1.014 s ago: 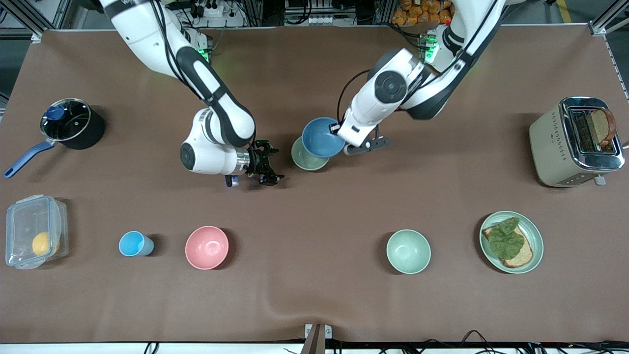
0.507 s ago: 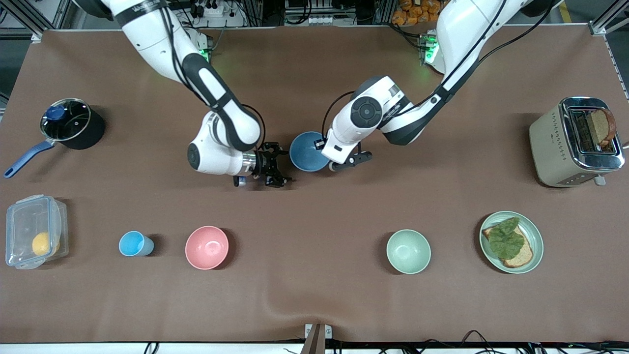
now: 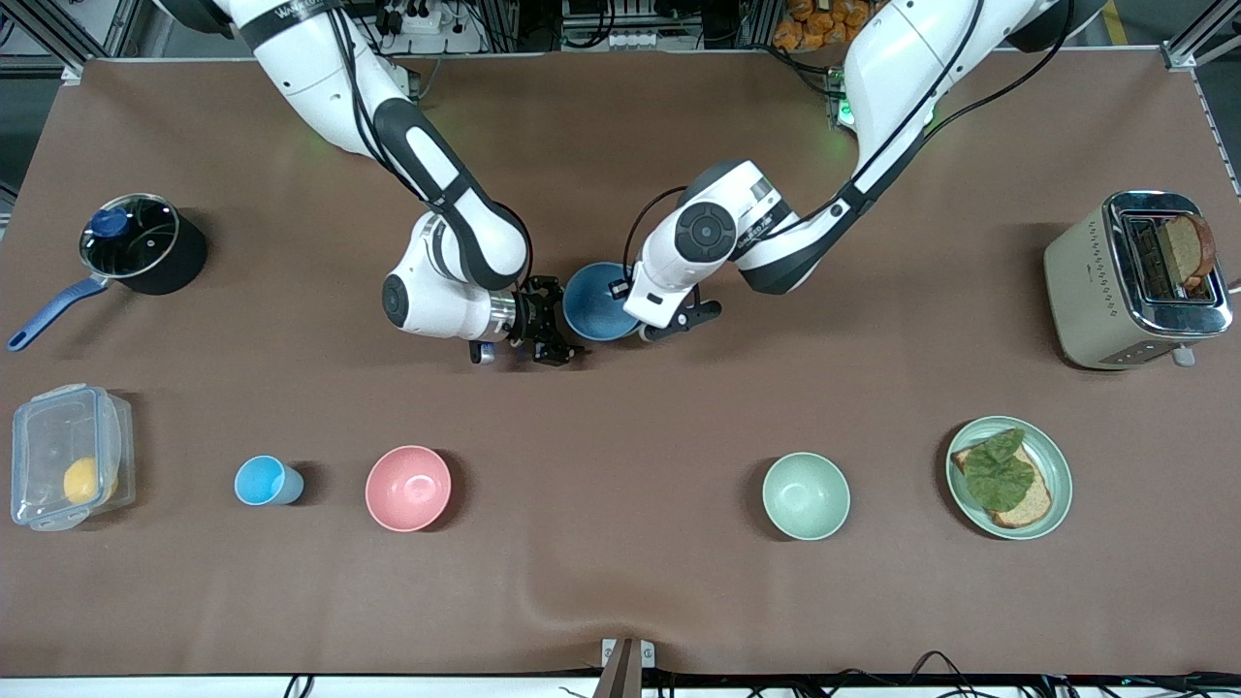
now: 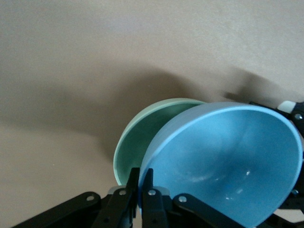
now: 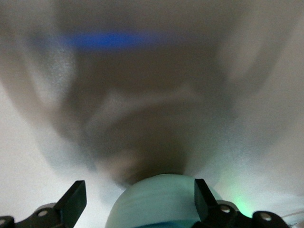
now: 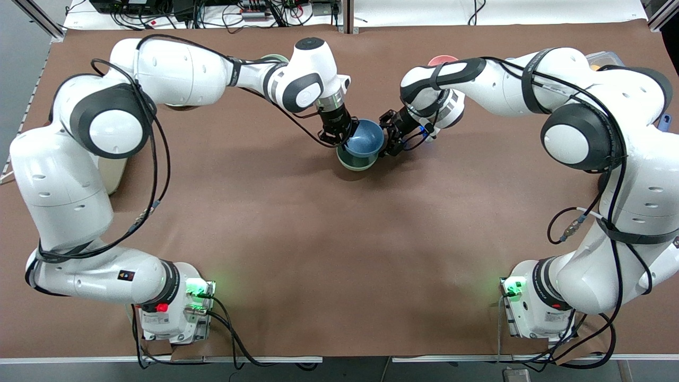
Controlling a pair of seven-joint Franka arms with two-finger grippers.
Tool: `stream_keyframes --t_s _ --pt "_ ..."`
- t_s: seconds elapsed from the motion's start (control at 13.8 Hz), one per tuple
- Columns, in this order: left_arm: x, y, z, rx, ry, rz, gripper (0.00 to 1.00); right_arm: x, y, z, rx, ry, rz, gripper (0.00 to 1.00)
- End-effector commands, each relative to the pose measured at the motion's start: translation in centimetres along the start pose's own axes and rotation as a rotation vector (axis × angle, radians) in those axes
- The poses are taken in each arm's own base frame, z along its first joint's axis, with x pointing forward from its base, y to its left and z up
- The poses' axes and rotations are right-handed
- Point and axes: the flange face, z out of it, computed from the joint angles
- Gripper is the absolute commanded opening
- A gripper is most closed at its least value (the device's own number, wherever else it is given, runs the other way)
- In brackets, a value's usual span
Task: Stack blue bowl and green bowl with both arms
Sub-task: 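Open both grippers and release the stacked bowls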
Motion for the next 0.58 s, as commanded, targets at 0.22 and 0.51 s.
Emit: stream_keyframes --t_s 0.22,0.51 --pt "0.22 0.26 0.83 0.016 0.004 -0.052 0.0 0.06 0.1 0.26 0.008 -0.009 0.003 1.0" --pt "-0.11 0.32 0.31 0.025 0.01 -0.104 1.0 -0.05 0.1 0.22 0.01 -0.006 -0.003 1.0"
